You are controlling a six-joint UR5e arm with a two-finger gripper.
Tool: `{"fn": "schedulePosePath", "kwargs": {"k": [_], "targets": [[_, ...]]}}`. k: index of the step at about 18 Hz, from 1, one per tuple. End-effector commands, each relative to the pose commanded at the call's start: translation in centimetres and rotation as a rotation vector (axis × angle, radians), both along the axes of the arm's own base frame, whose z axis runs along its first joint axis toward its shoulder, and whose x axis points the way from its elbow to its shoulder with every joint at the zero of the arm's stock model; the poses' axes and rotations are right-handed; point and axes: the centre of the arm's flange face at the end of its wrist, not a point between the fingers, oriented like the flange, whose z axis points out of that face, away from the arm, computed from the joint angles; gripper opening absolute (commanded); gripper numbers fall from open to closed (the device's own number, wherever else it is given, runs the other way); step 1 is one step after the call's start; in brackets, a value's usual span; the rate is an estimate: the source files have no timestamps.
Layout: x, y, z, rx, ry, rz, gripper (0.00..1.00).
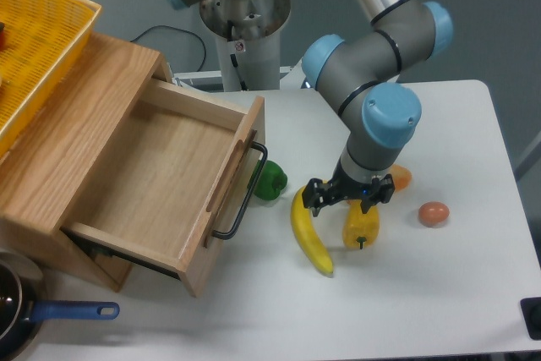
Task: Pick up the banana
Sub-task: 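Lower the open gripper around the banana's middle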
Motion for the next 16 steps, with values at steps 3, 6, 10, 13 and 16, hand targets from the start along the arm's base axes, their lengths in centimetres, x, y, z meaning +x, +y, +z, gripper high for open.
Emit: {"fn": "schedulePosePath", "kwargs": {"k": [3, 6, 10, 13, 16], "targets": [[0.2, 0.3, -0.6, -0.006, -0.008, -0.002, 1.0], [-0.1, 0.6, -1.2, -0.01, -0.014, -0.003, 1.0], [0.3, 1.3, -2.8, -0.026, -0.031, -0.022, 1.0], [0.4, 1.4, -3.4, -0.031, -0.038, -0.023, 1.0], [0.3, 1.6, -4.0, -0.037, -0.045, -0.025, 1.0]]}}
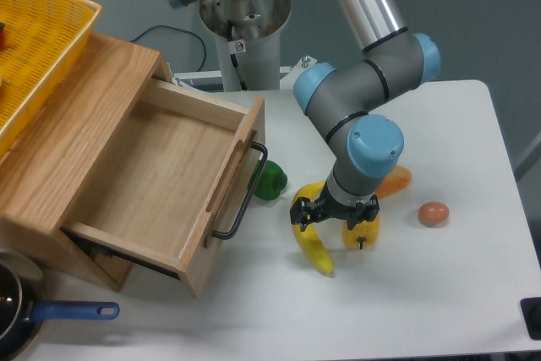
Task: Pick up the banana
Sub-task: 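Lower the open gripper around the banana's middle, then close the gripper on the banana and adjust the grip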
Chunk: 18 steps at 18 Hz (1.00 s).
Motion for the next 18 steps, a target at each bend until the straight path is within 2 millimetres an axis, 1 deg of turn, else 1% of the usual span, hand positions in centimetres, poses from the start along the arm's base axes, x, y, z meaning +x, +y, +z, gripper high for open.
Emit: {"fn": "schedulePosePath", "kwargs": {"k": [1, 4, 7, 10, 13, 16, 18], "targets": [[0.3, 0.3, -0.3, -0.01, 0.001, -0.01, 1.0], [0.2, 0.8, -1.1, -0.03, 0.007, -0.017, 1.0], [0.4, 0.8, -1.7, -0.038, -0.003, -0.019, 1.0], [0.4, 0.8, -1.8, -0.039, -0.004, -0.018, 1.0], [0.9, 1.4, -2.6, -0.045, -0.007, -0.03, 1.0], [0.8, 1.3, -2.9, -0.062, 0.001, -0.03, 1.0], [0.9, 1.3, -3.5, -0.067, -0.004, -0.032, 1.0]]}}
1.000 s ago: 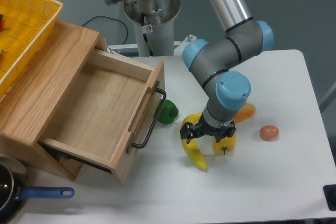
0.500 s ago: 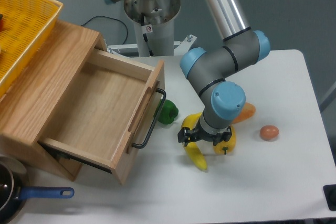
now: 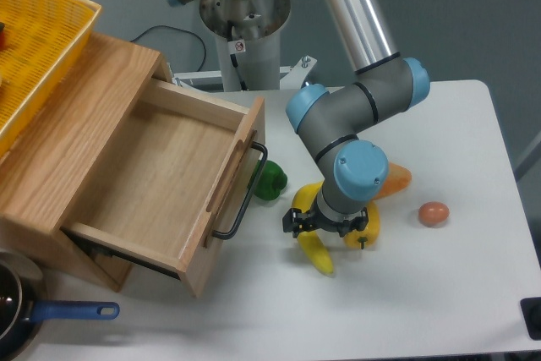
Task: Pick up the banana
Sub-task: 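Close the gripper on the banana and adjust the grip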
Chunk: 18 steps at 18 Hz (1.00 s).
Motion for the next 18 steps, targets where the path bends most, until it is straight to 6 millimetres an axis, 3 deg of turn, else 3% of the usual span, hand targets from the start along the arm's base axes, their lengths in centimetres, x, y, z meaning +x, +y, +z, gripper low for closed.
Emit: {"fn": "schedulePosePath", "kwargs": {"k": [8, 18], "targets": [[0.17, 0.01, -0.17, -0.001, -0.001, -0.002, 0.98], [0.12, 0.04, -0.74, -0.003, -0.006, -0.008, 0.87]]}}
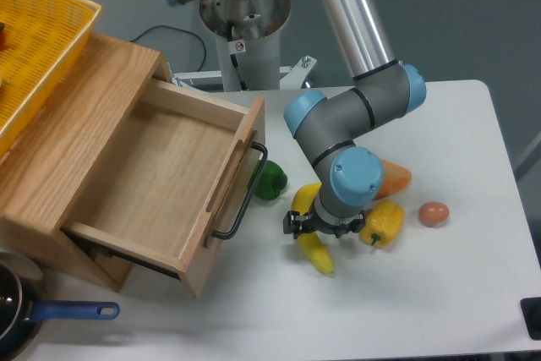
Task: Pick up the banana
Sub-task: 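Close the gripper on the banana and adjust the grip, then lift the held banana up off the table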
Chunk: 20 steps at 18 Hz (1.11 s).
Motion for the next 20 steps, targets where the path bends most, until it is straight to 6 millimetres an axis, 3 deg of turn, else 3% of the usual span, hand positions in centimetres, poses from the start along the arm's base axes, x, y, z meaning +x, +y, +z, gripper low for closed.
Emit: {"fn": "schedulePosePath", "kwargs": {"k": [2, 5, 12, 17, 20], "targets": [[0.0, 0.0, -0.2, -0.002, -0.003, 0.0, 0.8], [0.2, 0.2, -0.2, -0.001, -0.002, -0.006, 0.59], [0.2, 0.2, 0.0, 0.001, 0.0, -0.011, 0.39], [-0.3, 0.2, 0.8, 0.01, 0.011, -0.024, 0.36], [-0.9, -0.1, 2.2, -0.002, 0.045, -0.064, 0.36]]}}
